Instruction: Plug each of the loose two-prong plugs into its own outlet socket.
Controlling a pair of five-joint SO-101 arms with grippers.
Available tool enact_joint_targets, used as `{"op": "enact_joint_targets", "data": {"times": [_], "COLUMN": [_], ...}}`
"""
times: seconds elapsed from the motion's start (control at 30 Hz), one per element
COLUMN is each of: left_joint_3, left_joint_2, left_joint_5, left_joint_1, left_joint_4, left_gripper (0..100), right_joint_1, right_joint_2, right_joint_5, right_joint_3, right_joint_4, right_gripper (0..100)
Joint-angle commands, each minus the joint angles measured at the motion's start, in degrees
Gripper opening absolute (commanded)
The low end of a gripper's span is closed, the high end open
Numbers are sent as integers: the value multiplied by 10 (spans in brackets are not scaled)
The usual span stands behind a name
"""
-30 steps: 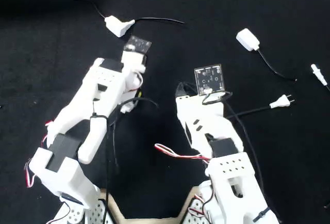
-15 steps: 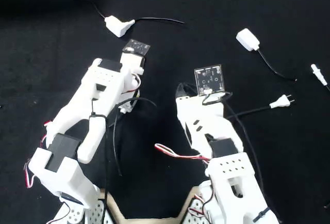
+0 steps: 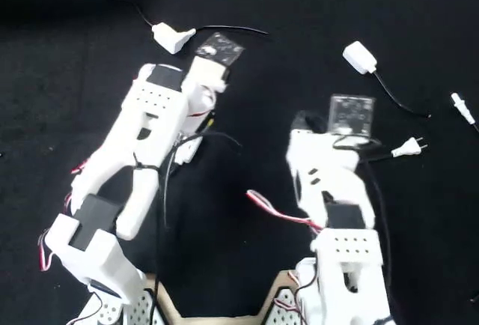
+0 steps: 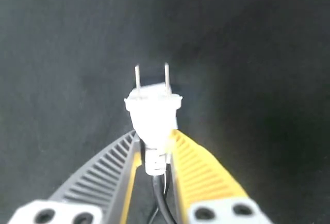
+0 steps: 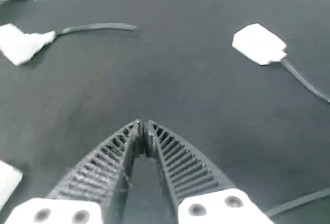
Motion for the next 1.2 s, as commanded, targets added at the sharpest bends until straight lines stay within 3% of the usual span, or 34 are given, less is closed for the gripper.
{"op": "enact_joint_targets", "data": {"times": [0.0, 0.23, 0.37, 0.5, 0.73, 0.97, 1.17], "left_joint_3": [-56, -91, -65, -9, 210, 488, 632], "left_joint_2": [-17, -35, -115, -237, -451, -676, -743], "left_joint_5": [-9, -10, -57, -72, -131, -137, -136], "left_joint_1": [30, 110, 154, 141, 117, 116, 113], "left_joint_4": [4, 4, -18, -52, -66, -192, -267], "left_gripper": [30, 30, 30, 30, 30, 30, 30], "right_joint_1": [23, 20, 10, -41, -159, -251, -304], "right_joint_2": [-34, -152, -254, -336, -374, -374, -374], "right_joint_5": [-15, -16, -11, -3, 39, 67, 87], "right_joint_3": [-36, -69, -80, -80, -78, -94, -113], "right_joint_4": [25, 149, 215, 266, 295, 320, 348], "right_gripper": [61, 85, 87, 88, 88, 88, 88]}}
